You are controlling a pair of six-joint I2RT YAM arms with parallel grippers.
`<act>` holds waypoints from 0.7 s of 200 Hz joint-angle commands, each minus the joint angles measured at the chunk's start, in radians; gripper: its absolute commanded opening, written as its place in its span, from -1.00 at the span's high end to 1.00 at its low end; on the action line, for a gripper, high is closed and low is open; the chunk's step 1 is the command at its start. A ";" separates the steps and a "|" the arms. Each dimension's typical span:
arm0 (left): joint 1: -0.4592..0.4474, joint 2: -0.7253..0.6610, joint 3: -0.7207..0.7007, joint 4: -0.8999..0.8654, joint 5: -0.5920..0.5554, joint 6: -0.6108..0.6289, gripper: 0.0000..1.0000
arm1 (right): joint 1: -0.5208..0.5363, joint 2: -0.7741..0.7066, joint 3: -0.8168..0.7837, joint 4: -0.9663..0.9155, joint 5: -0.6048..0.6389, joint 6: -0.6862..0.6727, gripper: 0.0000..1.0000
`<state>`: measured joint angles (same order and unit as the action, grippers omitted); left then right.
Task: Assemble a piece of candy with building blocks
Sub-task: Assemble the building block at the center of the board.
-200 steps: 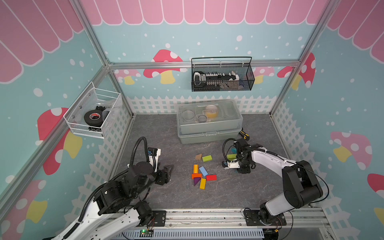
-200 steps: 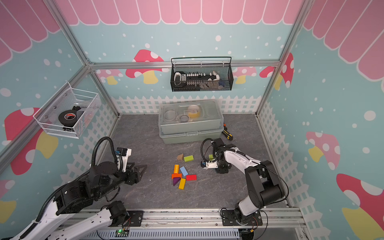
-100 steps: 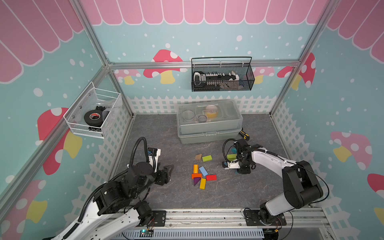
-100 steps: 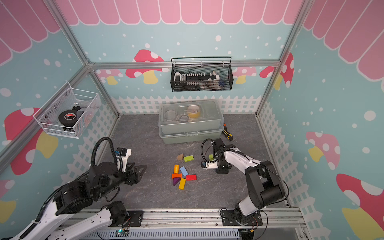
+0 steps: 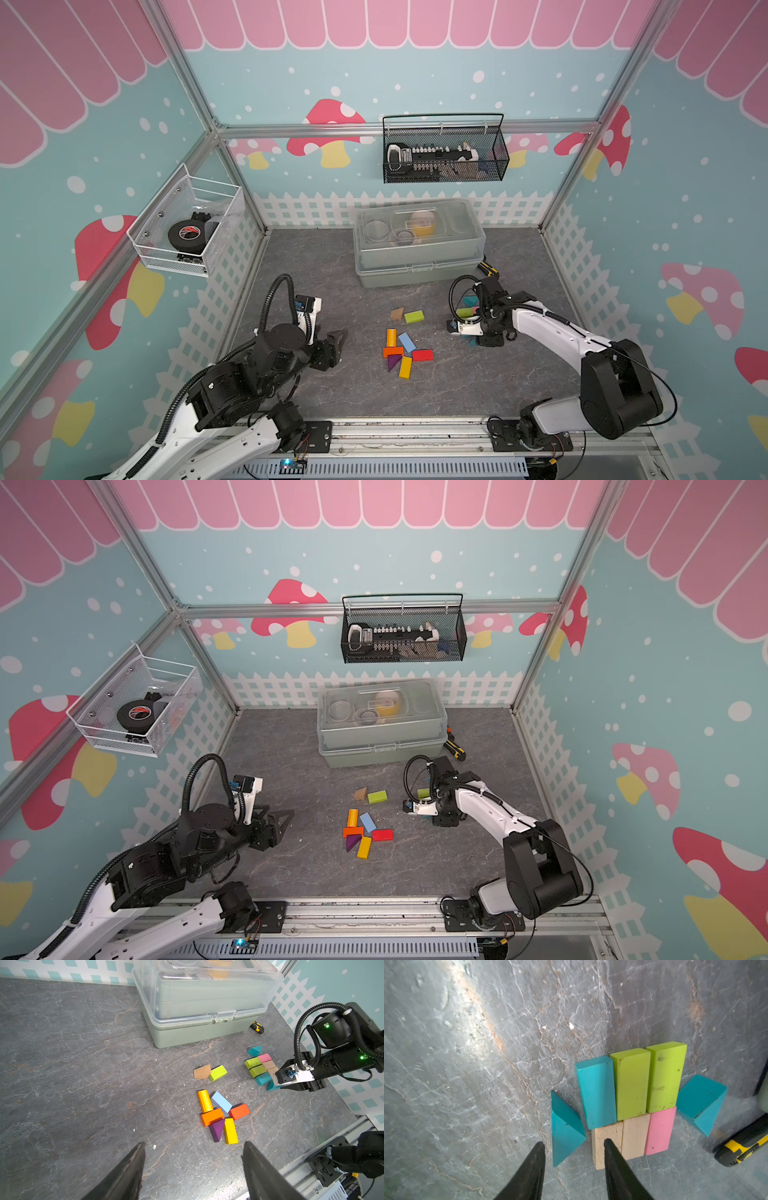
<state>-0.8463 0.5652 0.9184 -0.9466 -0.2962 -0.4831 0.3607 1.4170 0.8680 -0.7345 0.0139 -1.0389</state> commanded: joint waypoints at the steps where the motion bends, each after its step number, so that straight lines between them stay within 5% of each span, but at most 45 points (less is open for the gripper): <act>1: -0.008 -0.015 -0.009 -0.008 -0.046 0.005 -0.46 | -0.003 -0.018 -0.030 -0.006 -0.005 -0.012 0.02; 55: -0.020 -0.020 -0.008 -0.012 -0.060 0.000 -0.46 | -0.003 -0.006 -0.067 0.068 0.053 -0.009 -0.17; 140: -0.025 -0.016 -0.007 -0.014 -0.066 -0.002 -0.46 | -0.003 0.031 -0.073 0.137 0.106 -0.013 -0.20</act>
<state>-0.8661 0.5568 0.9184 -0.9478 -0.3416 -0.4866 0.3607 1.4303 0.8059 -0.6075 0.1040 -1.0389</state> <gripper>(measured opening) 0.732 0.602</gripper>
